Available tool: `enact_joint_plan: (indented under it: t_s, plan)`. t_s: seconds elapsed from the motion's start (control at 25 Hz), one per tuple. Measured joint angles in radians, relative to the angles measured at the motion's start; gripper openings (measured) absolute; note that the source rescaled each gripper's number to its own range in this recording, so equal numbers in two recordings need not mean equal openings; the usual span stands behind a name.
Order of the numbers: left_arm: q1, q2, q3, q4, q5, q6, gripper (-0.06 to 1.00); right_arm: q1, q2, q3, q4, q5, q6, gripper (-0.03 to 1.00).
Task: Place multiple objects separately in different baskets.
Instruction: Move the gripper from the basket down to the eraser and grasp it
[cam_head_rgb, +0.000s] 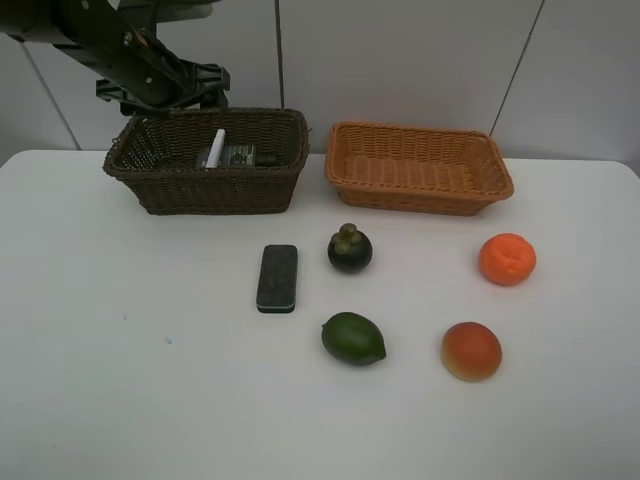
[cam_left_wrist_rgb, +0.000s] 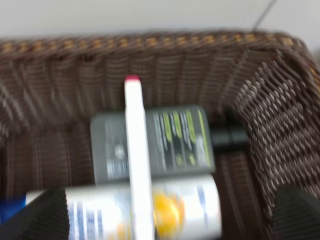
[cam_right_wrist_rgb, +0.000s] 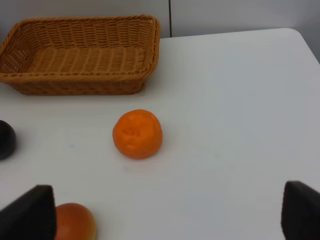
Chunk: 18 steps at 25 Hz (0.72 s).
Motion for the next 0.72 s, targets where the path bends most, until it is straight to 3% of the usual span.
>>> enact_joint_plan:
  t_s: [0.16, 0.32, 0.4, 0.56, 0.72]
  plan:
    - [0.0, -0.082, -0.051, -0.091, 0.326, -0.012, 1.0, 0.0, 0.0, 0.0, 0.0, 0.0, 0.0, 1.0]
    - [-0.011, -0.113, -0.06, -0.151, 0.584, -0.02, 1.0, 0.0, 0.0, 0.0, 0.0, 0.0, 0.0, 1.0]
    - [-0.039, -0.113, -0.056, -0.152, 0.655, -0.035, 1.0, 0.0, 0.0, 0.0, 0.0, 0.0, 0.0, 1.0]
    - [-0.156, -0.112, -0.048, -0.122, 0.682, -0.076, 1.0, 0.0, 0.0, 0.0, 0.0, 0.0, 0.0, 1.0]
    - [-0.281, -0.084, -0.048, -0.035, 0.694, -0.214, 1.0, 0.0, 0.0, 0.0, 0.0, 0.0, 0.0, 1.0]
